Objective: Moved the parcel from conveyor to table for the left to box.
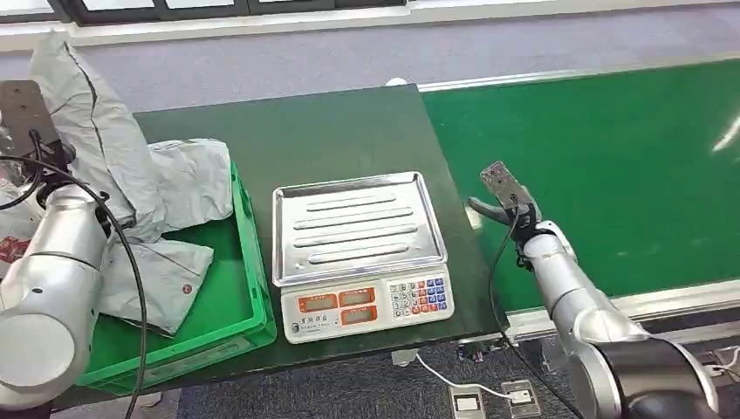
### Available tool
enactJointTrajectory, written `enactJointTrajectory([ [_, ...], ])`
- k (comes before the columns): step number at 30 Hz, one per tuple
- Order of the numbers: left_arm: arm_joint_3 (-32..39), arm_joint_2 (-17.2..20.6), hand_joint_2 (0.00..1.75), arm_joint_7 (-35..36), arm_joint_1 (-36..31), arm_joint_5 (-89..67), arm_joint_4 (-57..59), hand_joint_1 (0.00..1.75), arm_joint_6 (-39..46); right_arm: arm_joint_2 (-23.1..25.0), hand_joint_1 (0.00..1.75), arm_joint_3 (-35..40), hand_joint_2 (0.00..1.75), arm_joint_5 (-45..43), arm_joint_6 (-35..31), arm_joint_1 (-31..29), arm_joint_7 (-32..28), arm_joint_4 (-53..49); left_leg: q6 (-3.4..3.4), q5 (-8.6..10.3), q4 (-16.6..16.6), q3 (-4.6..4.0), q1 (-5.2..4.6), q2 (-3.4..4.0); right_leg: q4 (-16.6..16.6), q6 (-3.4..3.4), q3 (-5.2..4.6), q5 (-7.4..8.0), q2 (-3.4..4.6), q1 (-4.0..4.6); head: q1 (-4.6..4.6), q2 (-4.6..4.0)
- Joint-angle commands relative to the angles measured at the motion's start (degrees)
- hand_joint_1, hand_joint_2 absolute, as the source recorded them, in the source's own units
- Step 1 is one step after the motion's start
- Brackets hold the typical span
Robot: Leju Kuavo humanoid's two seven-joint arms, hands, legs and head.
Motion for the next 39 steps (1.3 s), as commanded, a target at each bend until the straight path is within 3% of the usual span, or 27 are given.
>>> enactJointTrajectory([
  [1,10.91,-1.08,1.75,0.16,-2.31,-0.25,0.79,1.75,0.15,1.07,0.00,-2.73,1.75,0.00,0.17,-2.20,0.23,3.45,-0.02,-0.06,0.01,0.09,0.06,-0.03,-0.03,-0.06,0.12,-0.04,0.03,0.06,0.00,0.00],
  [3,11.87,-1.24,1.75,0.85,-2.57,-1.45,1.40,1.75,0.15,0.96,0.00,-2.83,1.75,-0.05,0.13,-2.01,0.16,3.40,-0.02,-0.06,0.01,0.10,0.07,-0.01,-0.04,-0.05,0.13,-0.03,0.04,0.06,0.00,0.00],
  [8,24.12,-2.64,1.75,1.18,-2.78,-5.17,1.65,1.75,0.15,1.29,0.00,-2.96,1.75,0.19,-0.22,-1.20,-0.22,3.28,-0.04,-0.06,-0.02,0.16,0.08,-0.05,-0.07,-0.07,0.21,-0.05,0.01,0.07,0.00,0.00],
  [9,25.84,-2.86,1.75,0.96,-2.87,-6.74,1.34,0.17,0.15,1.35,0.00,-2.97,1.75,0.25,-0.19,-1.28,-0.19,3.30,-0.05,-0.07,-0.06,0.24,0.11,-0.05,-0.14,-0.09,0.30,-0.05,0.02,0.10,0.00,0.00],
  [10,27.33,-2.58,1.75,0.94,-3.14,-6.68,2.60,0.00,0.15,1.65,0.00,-2.91,1.75,0.35,-0.17,-1.52,0.03,3.26,-0.04,-0.05,-0.02,0.13,0.06,-0.03,-0.06,-0.06,0.16,-0.04,0.02,0.04,0.00,0.00],
  [24,29.62,-2.43,1.75,-3.03,-3.94,-6.30,7.37,0.00,-0.04,2.16,0.00,-3.19,1.75,0.61,0.10,-1.93,1.09,3.22,-0.03,-0.05,0.03,0.08,0.07,-0.06,-0.03,-0.05,0.14,-0.03,-0.01,0.06,0.00,0.00],
  [38,22.31,-4.82,1.75,-8.74,-5.38,-10.19,6.92,0.00,-3.86,2.02,0.00,-3.78,1.75,0.80,-0.30,-0.91,0.86,2.82,-0.03,-0.03,0.04,0.04,0.07,-0.11,-0.02,-0.05,0.09,-0.02,-0.06,0.06,0.00,0.00],
  [39,21.68,-5.12,1.75,-9.20,-5.70,-10.27,6.98,0.00,-5.30,2.00,0.00,-3.86,0.00,0.80,-0.28,-0.86,0.83,2.79,-0.05,-0.09,-0.01,0.25,0.14,-0.14,-0.13,-0.11,0.34,-0.07,-0.03,0.13,0.00,0.00],
])
